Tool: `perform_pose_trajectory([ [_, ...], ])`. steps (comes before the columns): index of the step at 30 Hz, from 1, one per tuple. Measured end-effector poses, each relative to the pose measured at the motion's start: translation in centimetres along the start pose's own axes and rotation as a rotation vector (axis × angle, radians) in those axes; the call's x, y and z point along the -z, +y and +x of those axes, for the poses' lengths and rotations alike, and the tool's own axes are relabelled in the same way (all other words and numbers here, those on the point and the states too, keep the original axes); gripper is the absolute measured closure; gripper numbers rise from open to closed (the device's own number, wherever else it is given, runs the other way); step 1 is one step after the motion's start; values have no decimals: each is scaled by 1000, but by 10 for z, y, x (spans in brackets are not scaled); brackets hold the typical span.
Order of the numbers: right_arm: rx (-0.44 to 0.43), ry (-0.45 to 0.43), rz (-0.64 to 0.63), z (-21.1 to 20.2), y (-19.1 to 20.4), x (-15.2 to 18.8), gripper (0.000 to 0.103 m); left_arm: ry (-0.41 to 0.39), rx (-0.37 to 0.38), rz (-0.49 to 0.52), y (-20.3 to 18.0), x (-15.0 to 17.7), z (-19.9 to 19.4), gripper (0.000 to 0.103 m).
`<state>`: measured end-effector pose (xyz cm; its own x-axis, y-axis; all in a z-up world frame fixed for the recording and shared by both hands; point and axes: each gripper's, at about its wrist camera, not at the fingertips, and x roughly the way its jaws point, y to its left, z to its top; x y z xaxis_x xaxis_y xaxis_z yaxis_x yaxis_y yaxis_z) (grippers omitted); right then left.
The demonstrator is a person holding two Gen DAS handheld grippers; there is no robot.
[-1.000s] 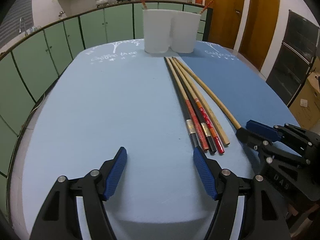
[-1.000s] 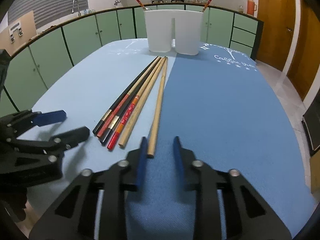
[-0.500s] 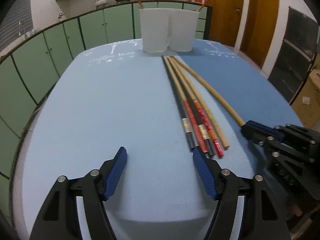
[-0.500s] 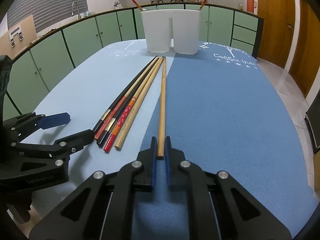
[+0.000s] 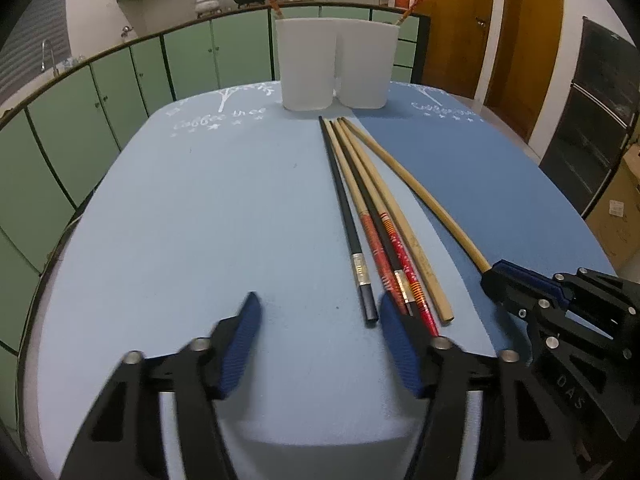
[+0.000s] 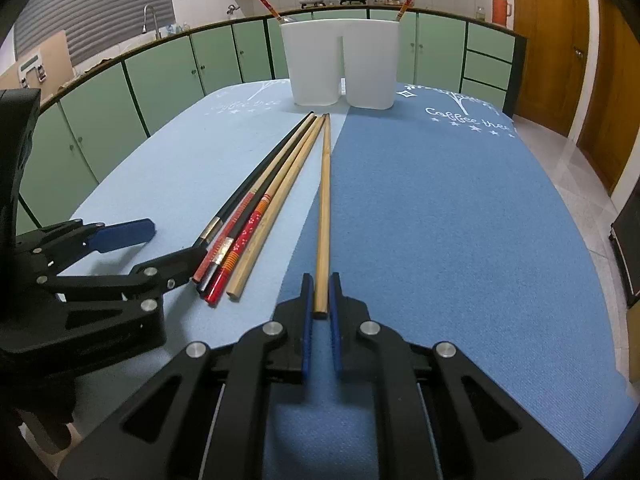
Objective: Organize utensils
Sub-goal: 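Grasp a plain wooden chopstick with the right tool while the left tool grasps a black chopstick, then lift both held chopsticks and carry them over the white holder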
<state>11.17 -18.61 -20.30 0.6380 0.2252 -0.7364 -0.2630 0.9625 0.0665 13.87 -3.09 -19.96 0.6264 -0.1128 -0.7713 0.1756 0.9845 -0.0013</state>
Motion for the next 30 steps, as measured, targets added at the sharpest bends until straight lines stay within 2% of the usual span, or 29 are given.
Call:
perform_pose_trajectory([
  [1,-2,-1,2,0,0,0,96,-4,2,-1,-1,1,-1,53],
  [6,-21,-11,19,1,-3,1,96,-24,30,8,-6,2,-3,94],
  [7,-26,-12,22,1,-4,1,96,-27,42,7,-7,2,-3,96],
  [13,-54,3,61,-3,-13,-3,97,-44,40,-15,-1,1,-10,96],
  [17,-70,-13,96,-15,-24,-13,97,-86,31,-11,5,-8,-29,97],
  [25,-86,-133,81,-65,-34,-58,97,-233,19,8,11,-47,-86,97],
  [30,-113,-198,89,-96,-40,-88,97,-321,41,16,13,-78,-113,97],
])
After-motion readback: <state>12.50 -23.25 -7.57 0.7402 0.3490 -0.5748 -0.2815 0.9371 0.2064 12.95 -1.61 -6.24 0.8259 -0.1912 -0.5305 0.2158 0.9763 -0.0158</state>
